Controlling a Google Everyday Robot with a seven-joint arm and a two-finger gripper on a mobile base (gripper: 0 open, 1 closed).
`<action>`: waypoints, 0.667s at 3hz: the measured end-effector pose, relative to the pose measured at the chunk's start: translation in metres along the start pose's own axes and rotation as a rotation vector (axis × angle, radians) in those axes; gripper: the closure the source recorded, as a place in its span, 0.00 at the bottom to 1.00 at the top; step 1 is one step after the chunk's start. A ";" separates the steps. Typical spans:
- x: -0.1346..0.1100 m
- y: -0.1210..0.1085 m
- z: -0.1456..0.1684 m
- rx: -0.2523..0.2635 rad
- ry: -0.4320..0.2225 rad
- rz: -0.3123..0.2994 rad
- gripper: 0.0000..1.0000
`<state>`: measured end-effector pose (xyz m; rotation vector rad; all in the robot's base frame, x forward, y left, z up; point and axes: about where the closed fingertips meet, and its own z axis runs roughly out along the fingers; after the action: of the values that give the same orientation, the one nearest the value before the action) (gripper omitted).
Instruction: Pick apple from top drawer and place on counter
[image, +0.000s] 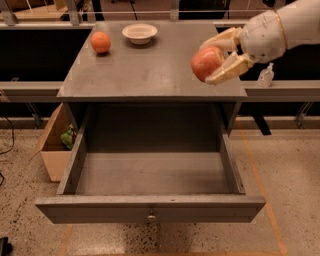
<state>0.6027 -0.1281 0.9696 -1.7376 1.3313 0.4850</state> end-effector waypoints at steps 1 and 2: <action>-0.024 -0.047 0.020 0.019 0.101 -0.122 1.00; -0.027 -0.076 0.051 -0.022 0.252 -0.240 1.00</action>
Offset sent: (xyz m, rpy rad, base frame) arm 0.1221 0.0852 0.0226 -0.5658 -0.2967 0.0830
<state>0.6729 -0.0670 0.9919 -1.9957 1.2679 0.1488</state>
